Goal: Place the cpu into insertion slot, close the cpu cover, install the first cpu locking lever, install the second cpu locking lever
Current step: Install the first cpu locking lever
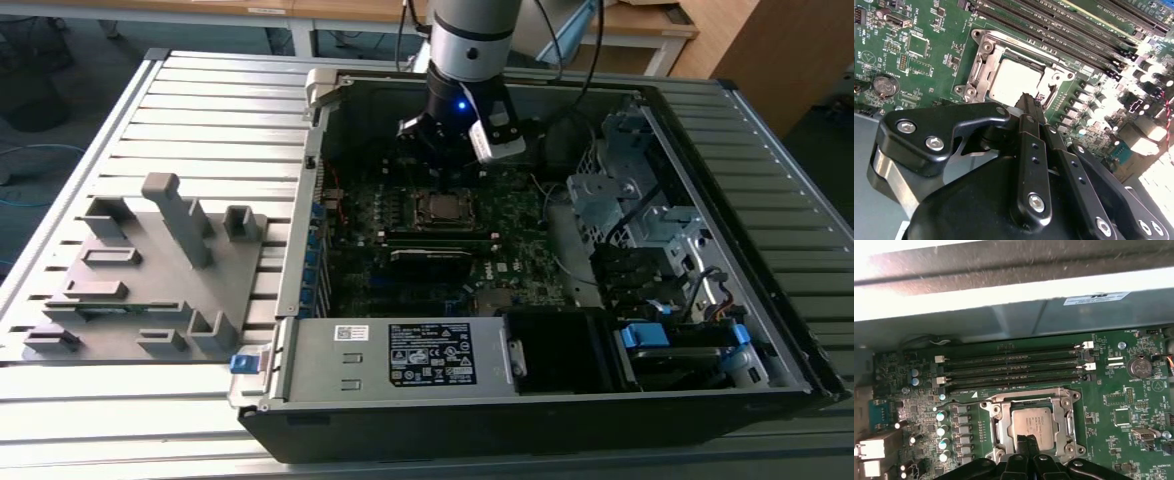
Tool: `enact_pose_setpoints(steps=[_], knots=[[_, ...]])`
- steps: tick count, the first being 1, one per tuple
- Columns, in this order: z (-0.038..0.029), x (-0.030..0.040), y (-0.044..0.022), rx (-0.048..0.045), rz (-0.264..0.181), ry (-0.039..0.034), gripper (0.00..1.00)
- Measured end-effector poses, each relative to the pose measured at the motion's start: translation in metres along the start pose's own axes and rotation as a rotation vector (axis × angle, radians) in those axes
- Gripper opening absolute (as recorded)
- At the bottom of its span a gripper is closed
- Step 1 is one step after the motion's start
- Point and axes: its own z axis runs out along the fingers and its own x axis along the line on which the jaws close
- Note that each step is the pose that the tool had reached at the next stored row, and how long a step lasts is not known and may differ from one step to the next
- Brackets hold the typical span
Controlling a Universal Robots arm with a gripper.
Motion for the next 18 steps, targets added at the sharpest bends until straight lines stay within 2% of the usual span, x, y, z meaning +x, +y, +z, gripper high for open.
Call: enact_pose_setpoints(steps=[3, 8, 11, 18], knots=[[-0.0029, 0.0001, 0.0, -0.0002, 0.0, -0.0009, 0.1], [-0.0031, 0.0019, -0.0002, -0.0004, 0.0, -0.0025, 0.1], [-0.0029, 0.0075, -0.001, -0.0012, 0.0, -0.0052, 0.1], [-0.0024, 0.0254, -0.0032, -0.0026, 0.0, -0.0138, 0.1]])
